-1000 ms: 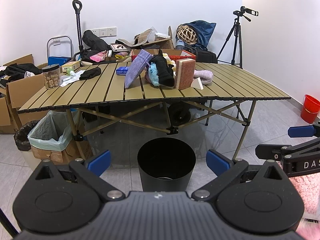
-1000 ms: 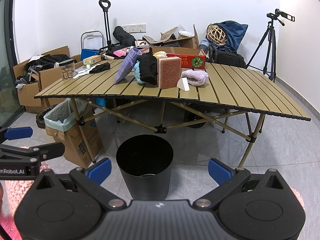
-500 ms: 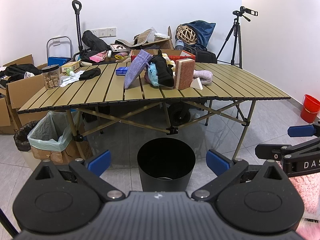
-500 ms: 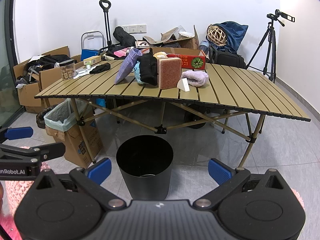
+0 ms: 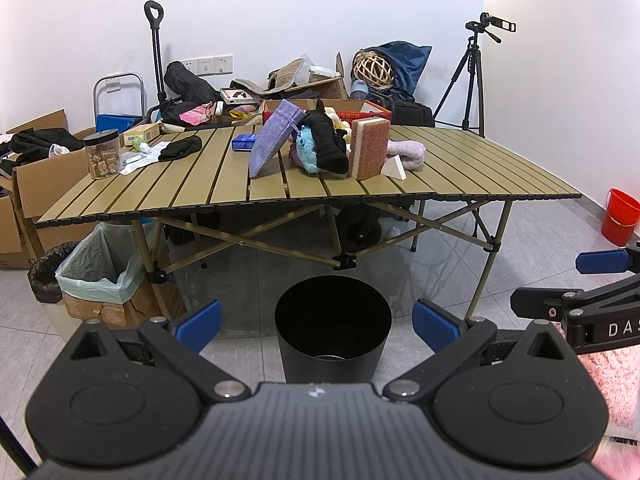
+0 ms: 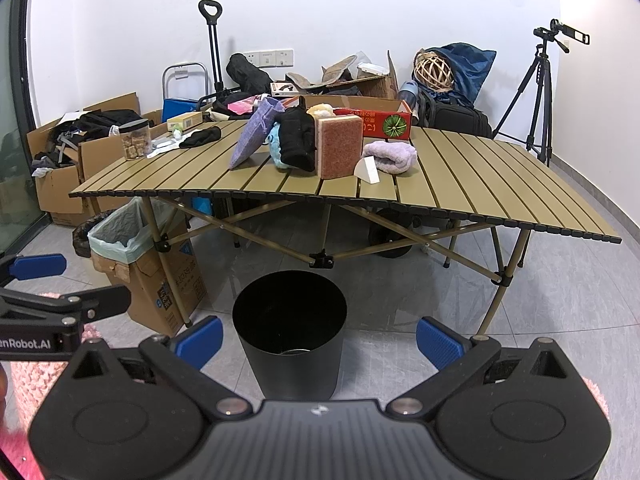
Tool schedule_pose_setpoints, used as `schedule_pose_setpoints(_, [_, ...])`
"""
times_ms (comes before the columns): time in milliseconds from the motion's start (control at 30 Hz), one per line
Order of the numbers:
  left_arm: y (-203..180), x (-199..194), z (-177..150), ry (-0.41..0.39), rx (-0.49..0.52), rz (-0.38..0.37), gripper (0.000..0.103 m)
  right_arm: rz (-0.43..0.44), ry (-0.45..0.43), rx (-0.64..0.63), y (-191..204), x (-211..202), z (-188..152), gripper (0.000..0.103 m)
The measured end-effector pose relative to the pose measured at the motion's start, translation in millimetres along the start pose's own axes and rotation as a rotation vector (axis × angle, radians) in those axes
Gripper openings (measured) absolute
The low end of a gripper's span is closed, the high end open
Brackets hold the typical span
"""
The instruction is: Collect trash
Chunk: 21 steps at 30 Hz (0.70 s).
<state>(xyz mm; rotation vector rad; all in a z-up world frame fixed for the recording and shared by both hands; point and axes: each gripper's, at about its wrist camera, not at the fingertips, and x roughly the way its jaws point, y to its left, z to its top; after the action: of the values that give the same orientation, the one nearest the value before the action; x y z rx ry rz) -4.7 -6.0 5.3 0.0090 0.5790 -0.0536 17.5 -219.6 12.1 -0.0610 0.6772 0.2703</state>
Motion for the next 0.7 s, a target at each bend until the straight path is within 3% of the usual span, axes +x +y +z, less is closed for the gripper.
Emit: schedule_pose_setpoints(700, [-2.6,-0.8,3.6,-0.010,0.002,0.004,0.103,-0.008,-0.016,-0.012,-1.3,-4.2,6.2,0.103])
